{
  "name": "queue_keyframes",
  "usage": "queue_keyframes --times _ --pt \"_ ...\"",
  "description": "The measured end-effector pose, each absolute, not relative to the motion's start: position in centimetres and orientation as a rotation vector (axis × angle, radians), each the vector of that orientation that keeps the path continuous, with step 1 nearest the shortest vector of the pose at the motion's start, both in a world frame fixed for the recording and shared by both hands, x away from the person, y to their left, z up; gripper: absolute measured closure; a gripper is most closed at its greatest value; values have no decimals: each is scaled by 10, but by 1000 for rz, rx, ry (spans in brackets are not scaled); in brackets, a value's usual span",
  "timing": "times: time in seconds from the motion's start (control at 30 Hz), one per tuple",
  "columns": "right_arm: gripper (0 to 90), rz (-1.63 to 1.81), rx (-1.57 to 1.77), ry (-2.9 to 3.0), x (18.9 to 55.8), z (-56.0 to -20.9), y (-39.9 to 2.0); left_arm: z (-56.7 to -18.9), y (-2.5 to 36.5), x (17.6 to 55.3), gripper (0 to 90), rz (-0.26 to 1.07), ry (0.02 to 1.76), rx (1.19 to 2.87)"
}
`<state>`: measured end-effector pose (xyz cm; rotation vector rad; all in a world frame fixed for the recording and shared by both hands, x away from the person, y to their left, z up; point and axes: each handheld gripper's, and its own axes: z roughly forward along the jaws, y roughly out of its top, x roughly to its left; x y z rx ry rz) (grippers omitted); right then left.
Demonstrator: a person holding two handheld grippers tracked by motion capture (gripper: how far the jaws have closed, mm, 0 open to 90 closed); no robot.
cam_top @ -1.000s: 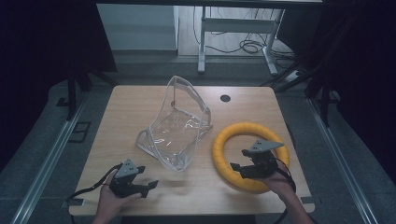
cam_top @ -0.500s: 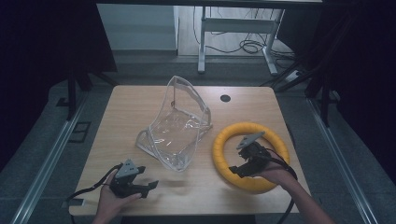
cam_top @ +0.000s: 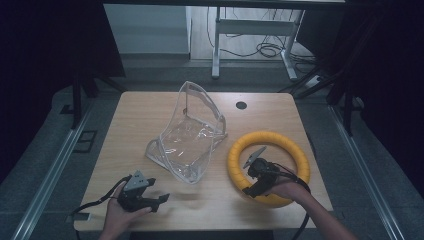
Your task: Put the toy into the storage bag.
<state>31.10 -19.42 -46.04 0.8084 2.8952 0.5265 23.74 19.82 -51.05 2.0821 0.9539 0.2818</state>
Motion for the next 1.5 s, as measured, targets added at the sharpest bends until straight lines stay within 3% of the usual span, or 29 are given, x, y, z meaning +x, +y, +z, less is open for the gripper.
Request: queue_keyframes --times 0.6,1.03,1.5 --pt "307 258 758 2983 311 -489 -189 -512 196 238 223 274 957 2094" --pt "497 132 713 3022 313 -499 -180 -513 196 238 223 271 957 2094" --pt "512 279 764 3073 323 -484 -193 -514 195 239 225 272 957 2095"
